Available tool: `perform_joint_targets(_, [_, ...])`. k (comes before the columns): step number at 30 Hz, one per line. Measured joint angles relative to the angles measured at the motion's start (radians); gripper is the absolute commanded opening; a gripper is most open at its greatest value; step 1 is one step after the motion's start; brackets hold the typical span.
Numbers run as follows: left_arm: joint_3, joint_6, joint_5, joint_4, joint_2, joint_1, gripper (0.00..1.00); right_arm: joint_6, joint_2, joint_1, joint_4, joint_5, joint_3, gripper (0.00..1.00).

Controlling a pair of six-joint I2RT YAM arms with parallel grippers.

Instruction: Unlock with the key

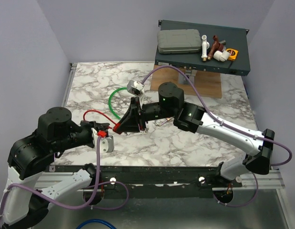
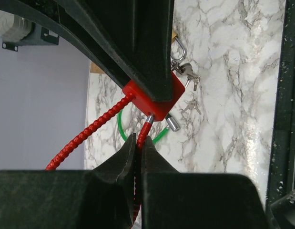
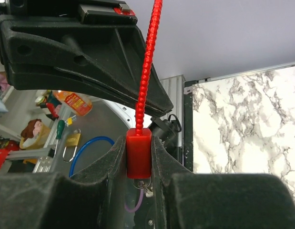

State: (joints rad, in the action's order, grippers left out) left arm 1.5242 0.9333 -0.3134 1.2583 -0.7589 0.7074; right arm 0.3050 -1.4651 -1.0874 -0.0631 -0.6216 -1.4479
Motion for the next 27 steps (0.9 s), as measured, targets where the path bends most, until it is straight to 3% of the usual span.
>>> perform_joint_targets(14, [-0.055,-0.352,0.036,0.013,0.034,-0.052,0.06,0.008,-0.116,-0.026,-0.054,-0.033,-0.064,0.01])
perform_joint_targets(23, [-0.055,-0.395,0.063,-0.002,0.042,-0.073,0.04,-0.003,-0.076,-0.034,-0.035,0.002,-0.006,0.01])
perform_joint_targets(27, [-0.046,-0.392,0.077,-0.159,0.063,-0.105,0.04,-0.008,-0.048,-0.079,-0.071,0.000,0.061,0.01])
